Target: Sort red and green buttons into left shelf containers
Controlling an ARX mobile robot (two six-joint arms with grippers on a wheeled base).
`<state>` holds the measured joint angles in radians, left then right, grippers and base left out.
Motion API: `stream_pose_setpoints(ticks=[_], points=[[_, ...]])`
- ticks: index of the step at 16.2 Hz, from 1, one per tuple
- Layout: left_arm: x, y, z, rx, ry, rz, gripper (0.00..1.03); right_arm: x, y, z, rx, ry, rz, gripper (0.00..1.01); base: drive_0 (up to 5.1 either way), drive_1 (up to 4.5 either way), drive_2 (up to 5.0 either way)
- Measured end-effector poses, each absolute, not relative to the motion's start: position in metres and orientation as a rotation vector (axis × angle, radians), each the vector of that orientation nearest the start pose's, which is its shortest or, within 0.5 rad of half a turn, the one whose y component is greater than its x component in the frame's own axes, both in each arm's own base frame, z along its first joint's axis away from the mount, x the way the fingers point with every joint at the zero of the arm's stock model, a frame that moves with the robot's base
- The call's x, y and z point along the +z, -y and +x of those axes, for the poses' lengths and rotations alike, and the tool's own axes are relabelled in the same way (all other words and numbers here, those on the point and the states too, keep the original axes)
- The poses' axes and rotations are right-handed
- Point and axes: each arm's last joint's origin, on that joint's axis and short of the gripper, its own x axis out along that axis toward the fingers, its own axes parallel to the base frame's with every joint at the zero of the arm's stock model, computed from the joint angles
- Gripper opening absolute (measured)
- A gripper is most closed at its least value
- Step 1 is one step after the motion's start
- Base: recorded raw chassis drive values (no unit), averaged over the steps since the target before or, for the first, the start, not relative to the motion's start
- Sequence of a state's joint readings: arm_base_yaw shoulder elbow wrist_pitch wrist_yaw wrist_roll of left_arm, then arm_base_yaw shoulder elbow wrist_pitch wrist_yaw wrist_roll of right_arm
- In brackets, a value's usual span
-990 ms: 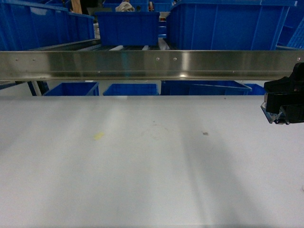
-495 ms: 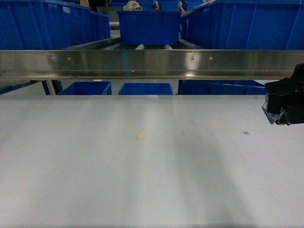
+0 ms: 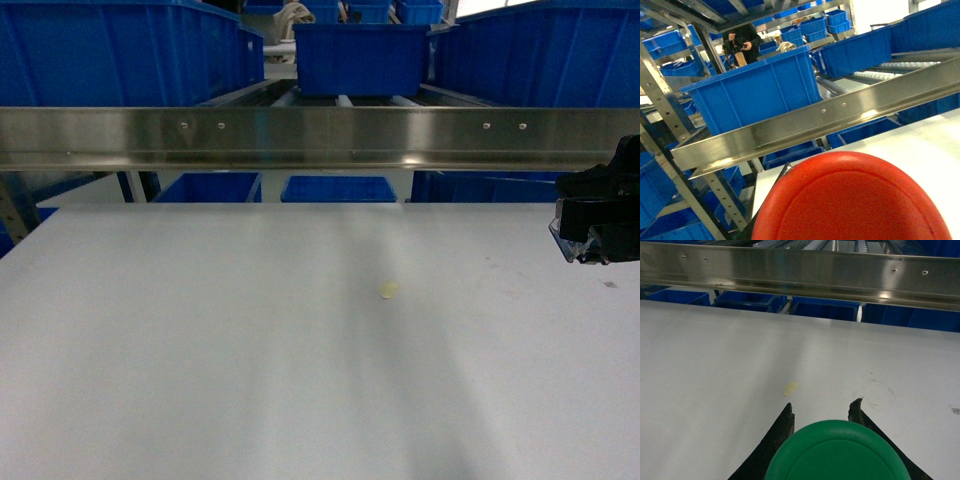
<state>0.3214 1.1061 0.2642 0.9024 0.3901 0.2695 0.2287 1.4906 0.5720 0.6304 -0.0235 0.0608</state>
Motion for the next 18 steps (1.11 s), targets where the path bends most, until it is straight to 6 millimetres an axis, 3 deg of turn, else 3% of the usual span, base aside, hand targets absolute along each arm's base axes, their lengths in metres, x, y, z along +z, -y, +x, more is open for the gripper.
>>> stream_pose_setpoints(ticks=[18], points=[[0.2024, -0.0541, 0.1970, -0.060, 0.066, 0.290, 0.25, 0.1807, -0.0657, 0.2803, 0.240, -0.296, 0.030, 0.28, -5.0, 2.45, 2.4]])
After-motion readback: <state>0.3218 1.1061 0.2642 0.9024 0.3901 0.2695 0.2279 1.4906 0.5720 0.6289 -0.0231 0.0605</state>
